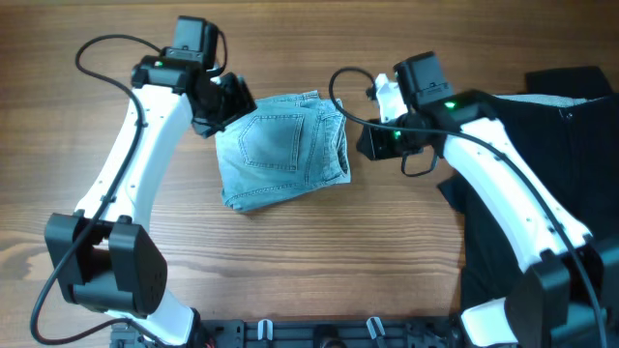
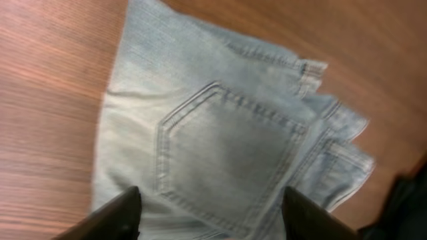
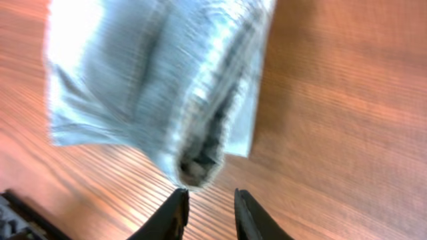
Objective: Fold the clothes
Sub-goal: 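Lower the folded jeans onto the table and press them flat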
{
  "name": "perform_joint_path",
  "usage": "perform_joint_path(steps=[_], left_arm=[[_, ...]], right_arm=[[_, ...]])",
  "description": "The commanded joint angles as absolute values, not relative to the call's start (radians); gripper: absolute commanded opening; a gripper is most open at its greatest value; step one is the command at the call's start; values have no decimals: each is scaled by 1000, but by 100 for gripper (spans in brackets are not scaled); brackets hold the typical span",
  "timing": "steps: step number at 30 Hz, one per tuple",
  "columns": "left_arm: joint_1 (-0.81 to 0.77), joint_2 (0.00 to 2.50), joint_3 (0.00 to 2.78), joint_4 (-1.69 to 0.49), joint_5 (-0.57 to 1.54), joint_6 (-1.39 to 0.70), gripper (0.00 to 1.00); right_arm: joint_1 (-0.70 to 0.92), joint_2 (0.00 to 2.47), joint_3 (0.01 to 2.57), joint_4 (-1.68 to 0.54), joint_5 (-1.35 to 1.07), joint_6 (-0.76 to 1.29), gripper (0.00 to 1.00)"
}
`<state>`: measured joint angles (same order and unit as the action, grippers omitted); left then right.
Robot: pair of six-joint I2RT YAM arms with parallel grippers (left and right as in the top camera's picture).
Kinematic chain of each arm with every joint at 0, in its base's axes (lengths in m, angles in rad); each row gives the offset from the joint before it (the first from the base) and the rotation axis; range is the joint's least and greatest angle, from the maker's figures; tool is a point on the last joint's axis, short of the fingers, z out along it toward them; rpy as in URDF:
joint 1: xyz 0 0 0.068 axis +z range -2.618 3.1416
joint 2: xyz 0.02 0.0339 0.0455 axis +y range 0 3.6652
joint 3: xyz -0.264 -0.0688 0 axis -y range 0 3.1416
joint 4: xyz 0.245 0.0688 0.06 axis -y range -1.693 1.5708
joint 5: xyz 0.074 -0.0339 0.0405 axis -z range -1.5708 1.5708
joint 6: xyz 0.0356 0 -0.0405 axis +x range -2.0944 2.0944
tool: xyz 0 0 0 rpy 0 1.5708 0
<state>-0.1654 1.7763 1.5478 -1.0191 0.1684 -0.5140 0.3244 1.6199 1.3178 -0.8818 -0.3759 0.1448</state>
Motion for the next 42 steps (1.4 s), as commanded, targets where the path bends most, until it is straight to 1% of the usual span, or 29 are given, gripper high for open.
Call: perform_joint_path(steps=[1, 3, 5, 7, 9, 11, 13, 16, 18, 21, 23, 26, 27, 29, 32, 34, 36, 37, 38, 39, 41, 42], left_arm=[[-160, 1790, 1470, -1030, 300, -225, 47], [-160, 1802, 1398, -1029, 341, -140, 37], [-160, 1813, 1324, -1018, 344, -134, 29], [-160, 1820, 1242, -981, 343, -134, 24], [-159, 1820, 1147, -907, 339, -146, 22], [-159, 1820, 1091, -854, 302, -168, 21], [-159, 1820, 1059, -829, 218, -216, 23], [-159, 1813, 1065, -835, 201, -221, 24], [-159, 1803, 1081, -849, 201, -217, 25], [-159, 1782, 1107, -857, 209, -217, 27], [-159, 1765, 1129, -879, 216, -217, 28], [-159, 1734, 1180, -963, 231, -217, 36], [-159, 1711, 1208, -1024, 266, -218, 38], [-159, 1671, 1220, -1076, 281, -229, 40], [-159, 1629, 1219, -1118, 279, -291, 40], [-159, 1626, 1216, -1135, 271, -325, 38], [-159, 1631, 1188, -1126, 149, -400, 39], [-159, 1634, 1172, -1111, 116, -428, 41], [-159, 1637, 1153, -1083, 121, -428, 42], [-159, 1638, 1134, -1056, 131, -428, 40], [-159, 1639, 1088, -1000, 176, -428, 33], [-159, 1639, 1062, -973, 204, -427, 22]], right_arm=[[331, 1657, 1327, -842, -465, 135, 15], [351, 1722, 1327, -835, -487, 102, 12], [377, 1805, 1327, -843, -545, 28, 11], [393, 1884, 1327, -846, -522, 30, 8], [394, 1959, 1327, -836, -470, 69, 6], [388, 2019, 1327, -830, -367, 158, 5], [378, 2046, 1327, -837, -273, 230, 5], [357, 2020, 1328, -876, -260, 250, 5], [343, 1960, 1328, -900, -272, 210, 6], [340, 1822, 1328, -907, -395, 58, 17], [352, 1742, 1328, -895, -468, 17, 21], [380, 1697, 1328, -853, -489, 19, 23], [394, 1702, 1327, -834, -489, 22, 22], [408, 1737, 1311, -797, -488, 30, 17], [412, 1836, 1301, -783, -482, 48, 11], [412, 1922, 1301, -789, -442, 121, 7], [412, 2006, 1301, -794, -439, 171, 6], [412, 2035, 1301, -799, -439, 192, 5], [410, 2052, 1301, -804, -439, 200, 5], [410, 2056, 1301, -808, -439, 201, 5], [406, 2056, 1301, -808, -438, 200, 5], [406, 2052, 1301, -808, -438, 198, 5]])
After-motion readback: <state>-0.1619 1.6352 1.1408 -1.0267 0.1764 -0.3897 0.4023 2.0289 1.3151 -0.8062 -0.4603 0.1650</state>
